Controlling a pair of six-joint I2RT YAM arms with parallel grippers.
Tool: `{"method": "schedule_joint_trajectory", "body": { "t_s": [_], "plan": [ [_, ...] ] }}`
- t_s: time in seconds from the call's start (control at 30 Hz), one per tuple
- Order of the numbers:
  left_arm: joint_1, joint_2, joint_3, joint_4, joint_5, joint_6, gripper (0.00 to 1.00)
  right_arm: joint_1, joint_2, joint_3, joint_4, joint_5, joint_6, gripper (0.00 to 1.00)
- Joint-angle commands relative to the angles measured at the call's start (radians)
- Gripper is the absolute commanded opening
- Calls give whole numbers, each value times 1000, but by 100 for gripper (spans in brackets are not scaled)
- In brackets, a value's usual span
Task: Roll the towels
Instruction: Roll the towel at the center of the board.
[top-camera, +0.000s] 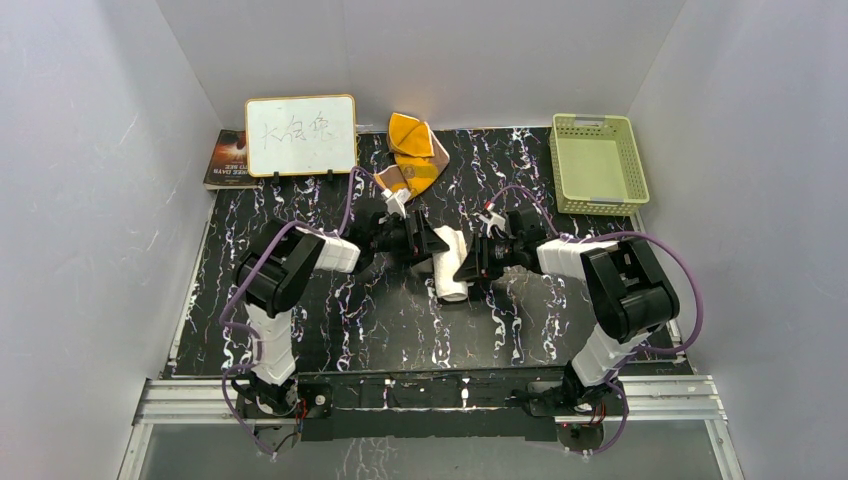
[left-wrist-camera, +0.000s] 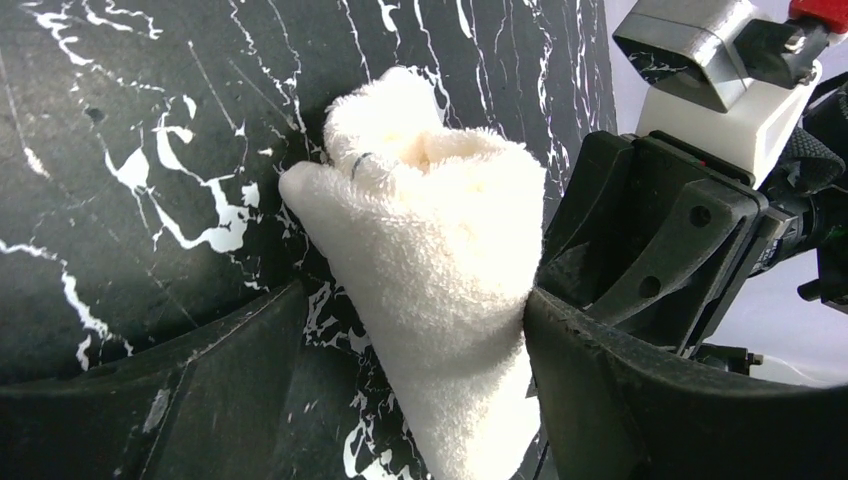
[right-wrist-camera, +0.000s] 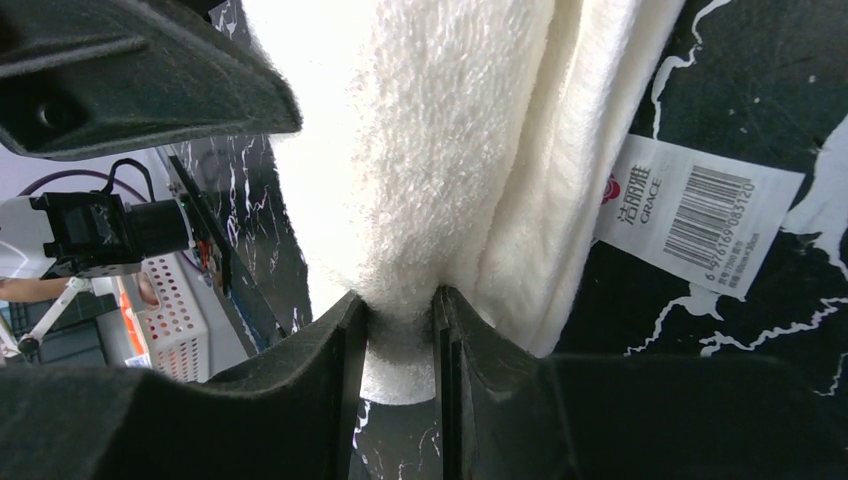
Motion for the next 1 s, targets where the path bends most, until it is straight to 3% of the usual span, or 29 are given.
{"method": "schedule_joint_trajectory", "body": {
  "t_s": [0.0,0.17,0.23,0.33,0.4,0.53,0.67,0.8,0.97],
  "plan": [
    [-5,45,19,52,34,41,79,-2,16,5,4,-31,-11,27],
    [-5,96,26,165,93,15,71,-4,25,12,-1,-40,-11,27],
    [-6,107,24,179,101,13,62,-4,25,19,-6,-43,-15,27],
    [-5,106,12,194,104,17,41,-4,22,38,-36,-41,-32,29],
    [-4,90,4,175,94,28,36,-4,8,60,-80,-15,-59,34],
    [-5,16,12,-9,-10,111,35,-2,-90,111,-183,134,-110,42],
    [-5,-78,11,-218,-171,161,36,46,-227,174,-287,429,-167,43],
    [-5,-146,-9,-339,-271,131,35,174,-324,196,-315,671,-206,45],
    [-12,-203,-21,-466,-356,86,35,376,-294,237,-356,854,-269,45]
  ]
}}
